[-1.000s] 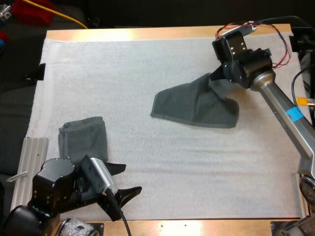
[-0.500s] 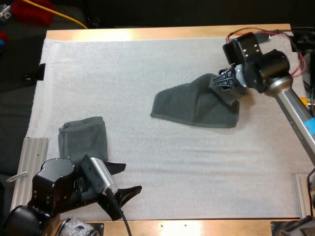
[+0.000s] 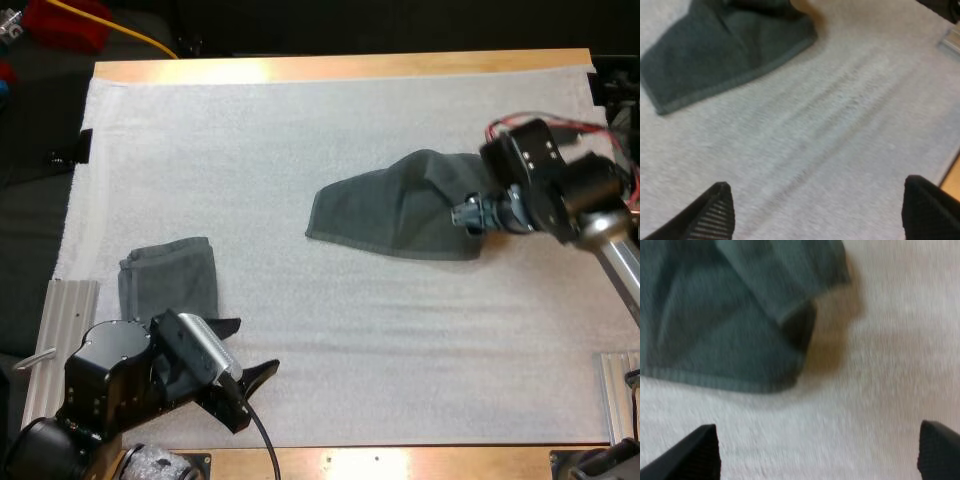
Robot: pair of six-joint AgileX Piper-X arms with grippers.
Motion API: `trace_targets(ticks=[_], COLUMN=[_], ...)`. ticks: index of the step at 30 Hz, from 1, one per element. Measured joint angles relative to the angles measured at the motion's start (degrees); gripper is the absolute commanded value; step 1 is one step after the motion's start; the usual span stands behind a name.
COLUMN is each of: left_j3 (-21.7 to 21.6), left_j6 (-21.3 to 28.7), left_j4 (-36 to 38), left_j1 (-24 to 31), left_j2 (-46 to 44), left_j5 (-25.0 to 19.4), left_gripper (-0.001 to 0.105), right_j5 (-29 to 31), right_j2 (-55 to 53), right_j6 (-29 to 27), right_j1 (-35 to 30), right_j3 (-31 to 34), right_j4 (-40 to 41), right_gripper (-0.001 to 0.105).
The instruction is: Pick towel from pile, fold and stack
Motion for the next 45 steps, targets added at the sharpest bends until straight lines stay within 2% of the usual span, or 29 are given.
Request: trace_targets(ticks=[10,20,29,32,37,45], left_j3=[0.00,0.00,0.00,0.00,0.00,0.00], left_j6=[-0.15,-0.15,-0.45,-0.45,-0.45,-0.45], left_j4=[-1.12,-1.00,-1.00,-1.00,0.48,0.85], left_j1=[0.00,0.00,0.00,0.00,0.00,0.00], left_j2=[2.25,8.36,9.18,9.18,9.18,9.18], left_j5=[-1.72,-1.84,-1.73,-1.73,-1.73,-1.73], left_gripper=[0.067,0.067,0.067,0.067,0.067,0.067], right_j5=[-5.91,-11.49,-11.99,-13.11,-19.37,-26.23], right_j2=[-11.95,-18.17,-18.17,-18.01,-12.50,-3.01], right_j6=[5.30,13.02,24.14,27.66,28.78,31.94], right_j1=[0.00,0.16,-0.69,-2.79,-8.43,-9.65], right_j3=[12.47,24.54,33.48,35.18,35.45,35.59], right_j4=[-1.24,-11.59,-24.22,-27.86,-31.06,-39.42], right_gripper=[0.076,0.076,0.076,0.076,0.076,0.073])
